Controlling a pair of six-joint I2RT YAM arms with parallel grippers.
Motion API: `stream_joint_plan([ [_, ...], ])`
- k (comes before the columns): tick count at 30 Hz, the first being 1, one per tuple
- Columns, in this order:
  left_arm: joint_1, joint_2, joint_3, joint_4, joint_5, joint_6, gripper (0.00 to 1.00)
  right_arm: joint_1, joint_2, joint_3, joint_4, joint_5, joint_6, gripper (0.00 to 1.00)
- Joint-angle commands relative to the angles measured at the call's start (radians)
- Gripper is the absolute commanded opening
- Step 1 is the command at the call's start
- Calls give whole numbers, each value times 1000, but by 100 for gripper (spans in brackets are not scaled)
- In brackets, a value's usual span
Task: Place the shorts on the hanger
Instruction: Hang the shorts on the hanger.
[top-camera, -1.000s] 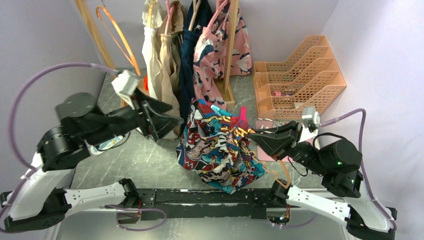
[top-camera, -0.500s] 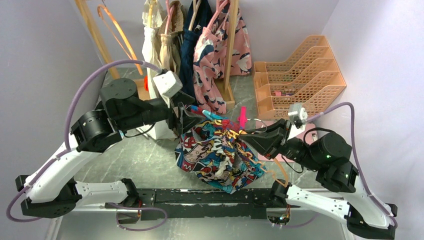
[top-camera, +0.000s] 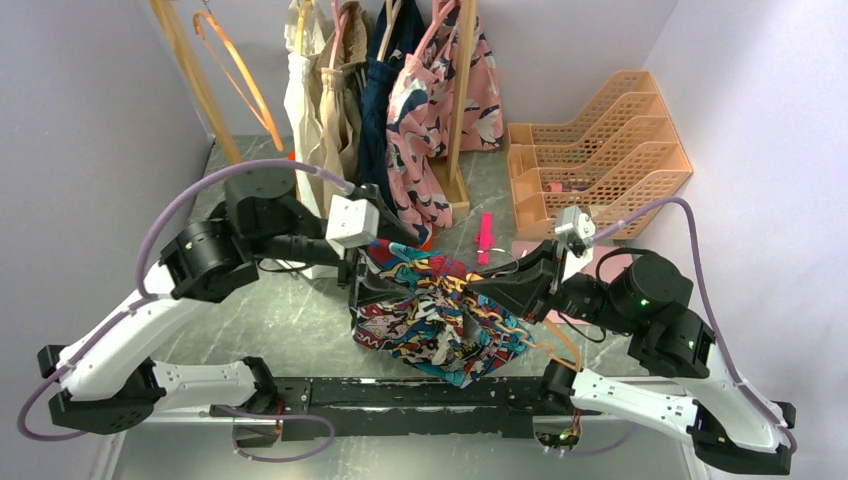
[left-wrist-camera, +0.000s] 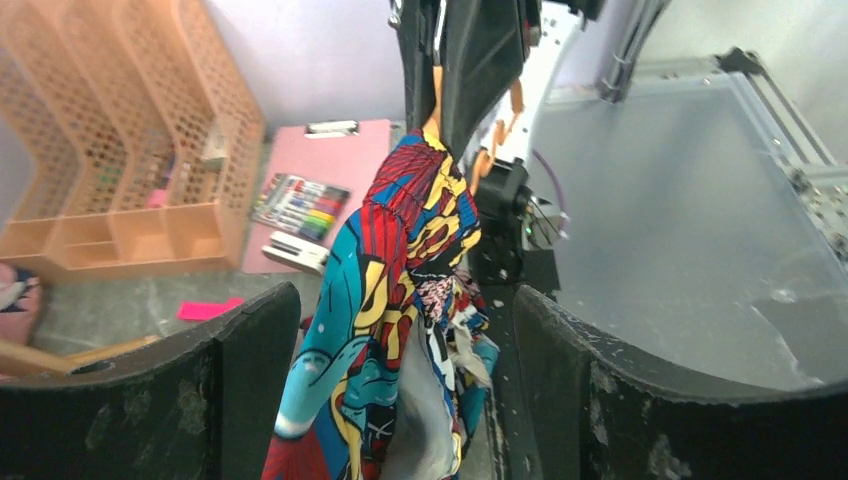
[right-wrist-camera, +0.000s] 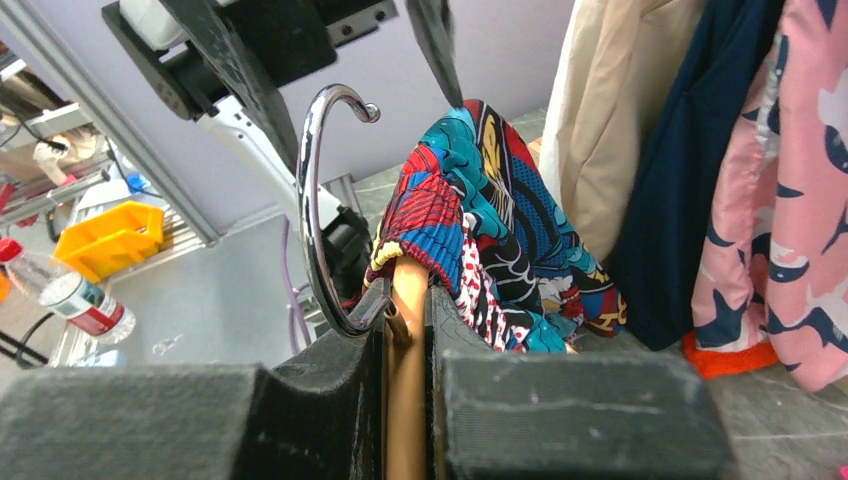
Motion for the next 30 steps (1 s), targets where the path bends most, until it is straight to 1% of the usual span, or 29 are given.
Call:
stream_joint_plan([
  [1, -5, 57, 35, -87, 114, 73, 82, 3, 0, 14, 68, -72, -12, 0],
  [4, -7, 96, 64, -140, 93, 108, 81, 4, 2, -8, 90, -115, -7, 0],
  [7, -8, 127, 89, -195, 74, 136, 77, 3, 9, -18, 101, -154, -5, 0],
  [10, -9, 146, 94, -214, 79, 148, 72, 3, 19, -15, 93, -181, -12, 0],
  [12, -13, 153, 95, -219, 95, 151, 65, 3, 26, -10, 88, -192, -17, 0],
  [13, -18, 158, 97, -221, 102, 154, 59, 4, 30, -10, 88, -197, -19, 0],
  [14, -21, 164, 97, -222, 110, 154, 55, 3, 32, -9, 90, -199, -21, 0],
  [15, -26, 166, 98, -222, 115, 154, 54, 4, 32, -10, 92, -201, -22, 0],
  [19, -53, 182, 97, -220, 108, 147, 58, 3, 37, -21, 110, -208, -22, 0],
  [21, -70, 194, 103, -219, 109, 144, 57, 3, 41, -28, 124, -215, -21, 0],
  [24, -98, 218, 117, -221, 110, 141, 48, 3, 45, -37, 149, -220, -18, 0],
  [29, -127, 246, 128, -211, 112, 125, 19, 3, 59, -49, 174, -233, -16, 0],
  [30, -129, 246, 129, -202, 111, 119, 17, 3, 64, -51, 174, -233, -17, 0],
])
